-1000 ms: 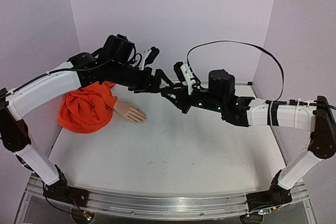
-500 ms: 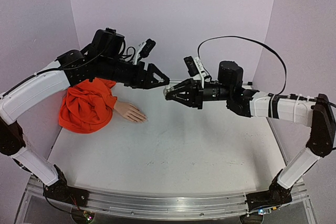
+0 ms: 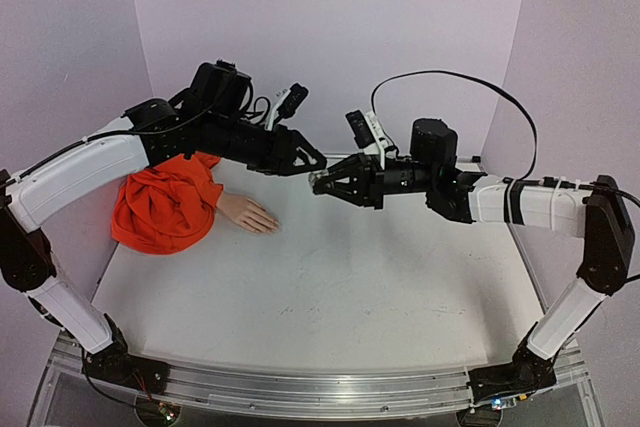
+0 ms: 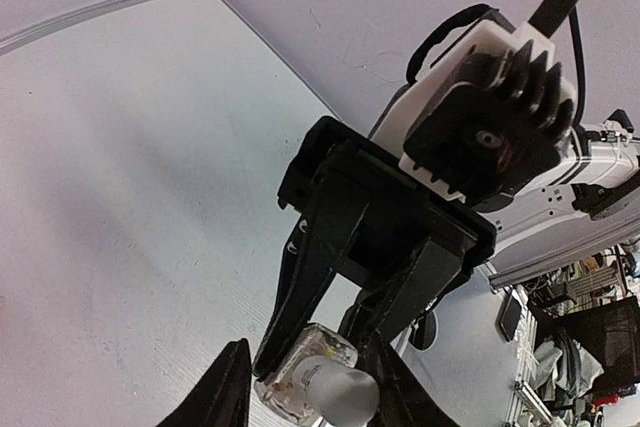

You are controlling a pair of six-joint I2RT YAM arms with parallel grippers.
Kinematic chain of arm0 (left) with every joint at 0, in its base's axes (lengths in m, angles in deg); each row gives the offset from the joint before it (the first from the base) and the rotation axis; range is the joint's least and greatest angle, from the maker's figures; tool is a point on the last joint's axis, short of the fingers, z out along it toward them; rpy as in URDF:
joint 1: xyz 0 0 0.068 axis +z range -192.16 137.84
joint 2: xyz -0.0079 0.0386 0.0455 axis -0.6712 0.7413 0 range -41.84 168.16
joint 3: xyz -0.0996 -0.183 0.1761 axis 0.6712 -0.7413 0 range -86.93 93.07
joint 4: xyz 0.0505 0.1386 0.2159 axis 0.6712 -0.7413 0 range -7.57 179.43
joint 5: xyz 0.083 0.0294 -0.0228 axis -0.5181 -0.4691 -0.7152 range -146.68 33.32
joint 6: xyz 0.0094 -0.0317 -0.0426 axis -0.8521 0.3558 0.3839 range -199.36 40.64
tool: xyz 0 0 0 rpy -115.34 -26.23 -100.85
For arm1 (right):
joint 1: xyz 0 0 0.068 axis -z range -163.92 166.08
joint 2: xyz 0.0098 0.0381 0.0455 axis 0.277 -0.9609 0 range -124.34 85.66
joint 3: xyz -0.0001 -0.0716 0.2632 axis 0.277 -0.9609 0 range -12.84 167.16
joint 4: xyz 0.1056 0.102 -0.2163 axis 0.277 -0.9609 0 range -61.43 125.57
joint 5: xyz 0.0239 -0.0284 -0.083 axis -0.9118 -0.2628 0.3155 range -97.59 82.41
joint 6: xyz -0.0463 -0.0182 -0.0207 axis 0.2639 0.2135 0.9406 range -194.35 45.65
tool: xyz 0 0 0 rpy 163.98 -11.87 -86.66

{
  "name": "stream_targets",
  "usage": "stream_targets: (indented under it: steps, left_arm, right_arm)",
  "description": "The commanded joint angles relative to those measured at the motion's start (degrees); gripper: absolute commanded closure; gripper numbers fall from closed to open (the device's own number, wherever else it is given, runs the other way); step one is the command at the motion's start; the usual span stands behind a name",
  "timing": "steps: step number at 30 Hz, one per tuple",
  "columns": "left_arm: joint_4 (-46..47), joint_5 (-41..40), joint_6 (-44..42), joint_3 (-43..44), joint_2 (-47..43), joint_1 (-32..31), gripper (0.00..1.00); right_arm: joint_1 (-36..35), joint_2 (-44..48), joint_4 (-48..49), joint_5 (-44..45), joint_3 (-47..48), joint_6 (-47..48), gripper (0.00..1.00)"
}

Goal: Paint the nails

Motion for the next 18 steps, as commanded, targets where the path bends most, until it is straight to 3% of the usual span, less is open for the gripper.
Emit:
stream_targets:
  steps: [1,5,7,10,13,15,18]
  left_arm:
    - [2.46,-0.21,-0.51,2.23,0.26,-0.25,0.65]
    - [2.05,-1.96,0.1,2.77,0.55,-0.32,0.79]
    - [1.5,-2.82,0.77,3.28,0.9,-0.3,0.89]
    - [0.15,-4.8,1.87,3.66,1.6,-0.27,0.93]
    - [-1.7,-7.11,2.81,3.89,2.54,-0.34,0.98]
    - [-2.56,-7.91,3.3,4.17,2.97,-0.3,0.99]
    - [-3.3,-8.07,3.67,4.7,3.45,-0.3,1.0]
  right_arm:
    - [0.03,0.99,4.31,0.82,2.5,-0.5,1.0]
    - [0.03,1.13,4.1,3.3,2.18,0.13,1.0]
    - [-0.05,1.95,3.59,8.62,1.49,0.65,1.0]
    - [-2.13,4.77,-0.59,32.71,0.38,3.13,1.0]
    - [-11.85,7.53,-0.69,73.08,-1.24,10.51,1.0]
    - [-16.32,7.82,3.14,82.24,-2.07,15.78,1.0]
    - [-16.71,7.94,4.91,80.67,-1.99,17.5,1.0]
